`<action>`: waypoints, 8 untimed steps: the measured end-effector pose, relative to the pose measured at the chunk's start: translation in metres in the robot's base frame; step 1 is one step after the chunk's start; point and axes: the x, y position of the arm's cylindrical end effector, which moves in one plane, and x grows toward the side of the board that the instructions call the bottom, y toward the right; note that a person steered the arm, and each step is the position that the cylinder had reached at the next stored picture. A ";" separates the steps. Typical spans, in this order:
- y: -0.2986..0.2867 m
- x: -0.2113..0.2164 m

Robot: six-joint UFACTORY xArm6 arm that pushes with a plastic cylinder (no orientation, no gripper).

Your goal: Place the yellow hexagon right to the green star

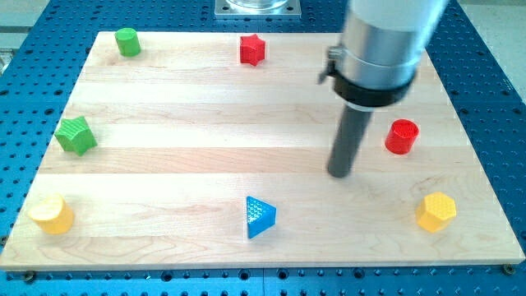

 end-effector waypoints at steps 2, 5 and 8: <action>-0.051 -0.011; 0.167 0.064; 0.241 0.114</action>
